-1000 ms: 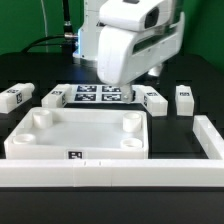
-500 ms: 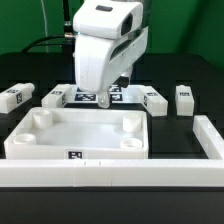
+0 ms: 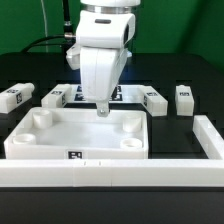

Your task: Assemble desk

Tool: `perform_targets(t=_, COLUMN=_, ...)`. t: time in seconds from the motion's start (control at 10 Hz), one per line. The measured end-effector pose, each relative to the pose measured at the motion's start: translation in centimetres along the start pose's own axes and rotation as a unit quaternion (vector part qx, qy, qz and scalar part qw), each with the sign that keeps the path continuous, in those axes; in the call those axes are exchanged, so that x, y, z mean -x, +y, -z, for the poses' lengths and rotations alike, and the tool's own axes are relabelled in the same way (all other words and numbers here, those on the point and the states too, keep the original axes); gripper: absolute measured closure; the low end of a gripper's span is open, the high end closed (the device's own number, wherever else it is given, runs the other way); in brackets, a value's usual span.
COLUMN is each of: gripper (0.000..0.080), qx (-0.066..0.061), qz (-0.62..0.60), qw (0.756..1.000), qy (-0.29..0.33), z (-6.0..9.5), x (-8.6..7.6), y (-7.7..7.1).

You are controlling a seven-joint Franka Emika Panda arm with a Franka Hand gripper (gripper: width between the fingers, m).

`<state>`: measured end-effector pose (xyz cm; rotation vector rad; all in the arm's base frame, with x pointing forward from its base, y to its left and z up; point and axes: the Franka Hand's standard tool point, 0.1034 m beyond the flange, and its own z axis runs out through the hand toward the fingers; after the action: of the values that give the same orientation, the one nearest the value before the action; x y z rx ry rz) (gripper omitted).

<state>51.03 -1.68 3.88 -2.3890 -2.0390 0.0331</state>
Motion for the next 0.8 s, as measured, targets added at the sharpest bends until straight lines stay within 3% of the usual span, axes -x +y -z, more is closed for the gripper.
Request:
perform_targets(t=0.2, gripper=0.0150, qx=-0.009, qz=0.003, qw=1.000, qy=0.002, z=-1.8, x=-0.1, y=-1.0)
perform_targets(t=0.4, gripper=0.0150, qx=-0.011, qz=0.000, qw=1.000, qy=0.002, z=-2.4, x=0.1, y=-1.1)
perform_targets(t=0.6, gripper=0.0373, qx=-0.016, qz=-0.002, qw=1.000, qy=0.002, z=-2.8, x=0.3, y=-1.2)
perform_targets(t=0.7, gripper=0.0373, qx=-0.016, qz=-0.002, qw=1.000, qy=0.002, z=-2.8, x=0.3, y=-1.2)
perform_targets(t=0.8, gripper=0.0555, qx=-0.016, qz=-0.002, qw=1.000, qy=0.002, z=-2.8, x=0.3, y=-1.2)
